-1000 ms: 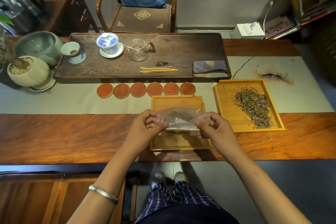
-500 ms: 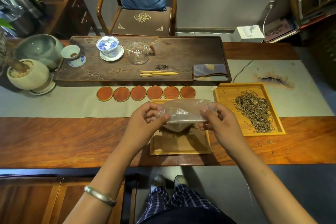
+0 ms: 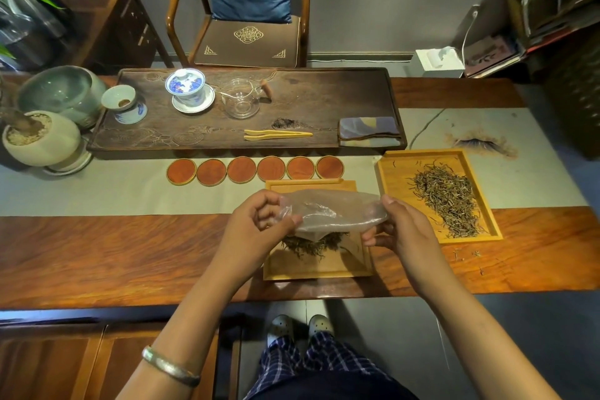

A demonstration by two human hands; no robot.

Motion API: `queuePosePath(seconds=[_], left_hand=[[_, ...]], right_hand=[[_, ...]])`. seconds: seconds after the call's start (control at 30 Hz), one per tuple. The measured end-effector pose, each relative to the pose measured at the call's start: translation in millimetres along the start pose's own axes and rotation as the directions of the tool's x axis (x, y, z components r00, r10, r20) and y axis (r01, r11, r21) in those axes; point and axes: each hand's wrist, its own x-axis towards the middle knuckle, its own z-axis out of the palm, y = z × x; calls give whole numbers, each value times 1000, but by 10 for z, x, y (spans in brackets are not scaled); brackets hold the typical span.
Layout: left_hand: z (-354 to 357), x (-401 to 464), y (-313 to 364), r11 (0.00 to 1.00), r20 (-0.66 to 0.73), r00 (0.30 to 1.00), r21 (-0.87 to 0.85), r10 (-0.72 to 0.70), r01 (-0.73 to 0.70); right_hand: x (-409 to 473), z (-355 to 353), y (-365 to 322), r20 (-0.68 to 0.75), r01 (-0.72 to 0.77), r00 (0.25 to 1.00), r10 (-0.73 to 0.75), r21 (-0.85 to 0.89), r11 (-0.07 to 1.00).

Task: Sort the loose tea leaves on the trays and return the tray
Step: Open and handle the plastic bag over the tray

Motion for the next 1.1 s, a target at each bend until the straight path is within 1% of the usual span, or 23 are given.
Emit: queuePosePath(seconds=[0.1,0.23,0.4,0.53,0.63,0.7,0.77,0.83,0.87,0.93,1.0,1.1], left_hand=[[14,-15,9,1000,19,1000,-8,2,-2],[27,4,107,999,24,999,-12,36,-35],[17,16,258,993,29,993,-29,117,-116],[6,2,336,982,36,982,-33,185,-184],[7,-1,270,982,54,981,-34,189,-187],[14,-19,115,987,66,985,-37,157,-155],[19,-56,-141,994,80,991,2,109,-109],[11,-99,-447,996,87,996,81,32,-39],[1,-119,-602,993,100,995,121,-21,9],[-20,-162,-872,984,158,978,131,-138,118],[-43,-194,-1066,972,208,955,147,-210,182],[-81,-193,-1198,953,208,945,223,-252,205]], right_hand=[[-27,-32,-43,13,4,1000,-4,-29,1000],[-31,-38,-150,36,50,998,-48,-63,997],[-42,-38,-286,51,106,993,-104,-40,994],[-51,-84,-337,93,147,985,-143,-34,989],[-38,-150,-267,132,164,978,-159,-26,986],[-8,-208,-113,153,136,980,-127,-49,990],[29,-270,119,174,91,982,-68,-127,988],[60,-332,400,195,66,981,-9,-285,956],[68,-365,538,207,61,978,20,-379,923],[78,-420,794,226,47,970,87,-527,849],[77,-449,986,240,10,958,160,-583,812],[101,-472,1156,269,-3,938,219,-624,781]])
